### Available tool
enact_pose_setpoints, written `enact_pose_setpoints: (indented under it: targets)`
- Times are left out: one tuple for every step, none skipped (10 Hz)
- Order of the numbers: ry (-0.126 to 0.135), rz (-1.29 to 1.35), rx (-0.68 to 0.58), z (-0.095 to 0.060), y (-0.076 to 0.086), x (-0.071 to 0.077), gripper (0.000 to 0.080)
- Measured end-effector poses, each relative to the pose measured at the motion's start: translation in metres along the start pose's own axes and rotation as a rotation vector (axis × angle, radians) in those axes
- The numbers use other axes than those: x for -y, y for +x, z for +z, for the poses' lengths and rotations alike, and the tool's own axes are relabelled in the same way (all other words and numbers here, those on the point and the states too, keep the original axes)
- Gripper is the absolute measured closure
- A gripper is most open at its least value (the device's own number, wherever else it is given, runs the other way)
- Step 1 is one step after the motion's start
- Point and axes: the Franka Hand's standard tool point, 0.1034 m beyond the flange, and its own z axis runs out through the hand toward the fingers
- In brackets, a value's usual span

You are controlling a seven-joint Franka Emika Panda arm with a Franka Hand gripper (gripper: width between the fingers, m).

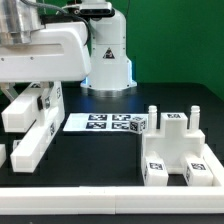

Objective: Assemble chair

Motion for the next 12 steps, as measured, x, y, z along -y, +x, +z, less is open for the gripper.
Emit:
enact_pose_setpoints:
  targets:
    - [0.002, 0.033, -0.004, -0.003, 0.001, 0.012, 0.0512]
    - [-0.029, 0.027, -0.003, 0.0, 0.0, 0.019, 0.0512]
    - [-0.049, 0.029, 0.002, 0.003, -0.001, 0.028, 0.0512]
    - [-0.086, 0.031, 0.005, 0.006, -0.003, 0.036, 0.0512]
    - [-0.129, 0.032, 0.015, 0.014, -0.006, 0.037, 0.0512]
    - [-0.164, 0.024, 0.03, 0.021, -0.008, 0.03, 0.0512]
    - [-0.225, 0.038, 0.049, 0.02, -0.01, 0.027, 0.0512]
    - [-0.269, 0.031, 0.053, 0.018, -0.01, 0.028, 0.0512]
    - [-0.287, 0.048, 0.049, 0.019, -0.009, 0.025, 0.0512]
    - [-0.336, 0.05, 0.053, 0.026, -0.013, 0.036, 0.0512]
    - [-0.356, 0.037, 0.061, 0.03, -0.016, 0.048, 0.0512]
    - [-0.375, 0.038, 0.064, 0.034, -0.019, 0.055, 0.0512]
